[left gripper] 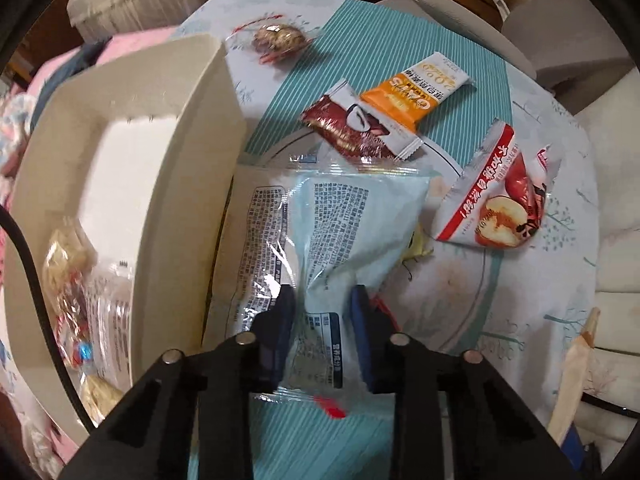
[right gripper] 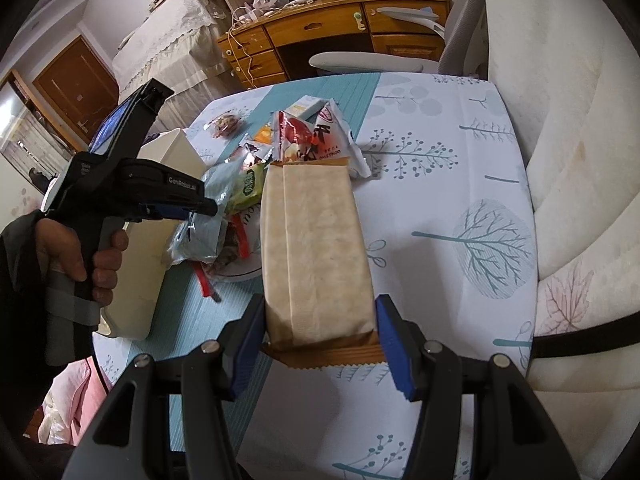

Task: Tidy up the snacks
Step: 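Carry both held packs over the white tray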

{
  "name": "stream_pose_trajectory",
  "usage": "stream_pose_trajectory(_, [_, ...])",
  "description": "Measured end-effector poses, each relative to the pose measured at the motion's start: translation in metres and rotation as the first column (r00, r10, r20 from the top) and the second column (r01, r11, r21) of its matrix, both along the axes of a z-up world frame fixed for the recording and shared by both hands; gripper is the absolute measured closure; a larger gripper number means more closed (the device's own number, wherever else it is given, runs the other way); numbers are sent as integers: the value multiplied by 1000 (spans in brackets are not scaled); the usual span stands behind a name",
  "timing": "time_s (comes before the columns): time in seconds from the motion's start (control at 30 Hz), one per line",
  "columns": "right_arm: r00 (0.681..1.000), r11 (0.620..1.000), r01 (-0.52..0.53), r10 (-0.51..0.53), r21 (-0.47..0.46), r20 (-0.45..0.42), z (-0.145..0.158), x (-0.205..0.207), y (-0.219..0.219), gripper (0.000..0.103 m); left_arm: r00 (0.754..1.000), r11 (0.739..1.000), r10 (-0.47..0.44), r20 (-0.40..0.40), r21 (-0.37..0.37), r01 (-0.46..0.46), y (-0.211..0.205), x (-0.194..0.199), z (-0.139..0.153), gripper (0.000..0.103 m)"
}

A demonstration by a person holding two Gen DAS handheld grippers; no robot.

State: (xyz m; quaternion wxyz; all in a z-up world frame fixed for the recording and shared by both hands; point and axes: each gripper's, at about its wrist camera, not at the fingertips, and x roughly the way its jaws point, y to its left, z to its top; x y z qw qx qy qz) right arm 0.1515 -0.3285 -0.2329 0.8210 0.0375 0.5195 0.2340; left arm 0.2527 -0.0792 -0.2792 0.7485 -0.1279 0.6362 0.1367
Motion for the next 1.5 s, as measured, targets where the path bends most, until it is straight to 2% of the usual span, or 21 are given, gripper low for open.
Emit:
stream_pose_trajectory(0.17, [1000, 1000, -23, 23, 8, 20, 6, -5, 3, 48, 1000, 998, 26, 4, -64, -26, 5, -19, 9, 81])
stream_pose_trajectory(0.33, [998, 999, -43, 42, 23, 39, 15, -11, 9, 48, 999, 995, 16, 45, -98, -12, -1, -43, 33, 81])
stream_pose_trajectory(0.53, [995, 996, -67, 63, 51, 72, 31, -18, 19, 48, 992, 988, 8, 123, -156, 11, 3, -77, 85, 82])
stream_pose_trajectory(0.73, [990, 993, -84, 74, 77, 117, 50, -29, 34, 48, 975, 979, -19, 219, -194, 63, 6, -103, 132, 82])
stream_pose_trajectory(0.97, [980, 994, -100, 89, 54, 179, 70, -44, 56, 48, 933, 961, -40, 357, -241, 134, 19, -131, 173, 82])
stream_pose_trajectory(1.13, [971, 992, -113, 100, 50, 216, 84, -52, 77, 48, 883, 933, -9, 470, -313, 176, 45, -154, 191, 82])
stream_pose_trajectory(1.4, [958, 993, -99, 78, 62, 275, 106, -67, 113, 48, 820, 921, 9, 573, -324, 216, 95, -185, 209, 82])
stream_pose_trajectory(1.5, [955, 993, -94, 69, 74, 290, 112, -71, 131, 48, 811, 924, 17, 585, -319, 211, 117, -193, 211, 82])
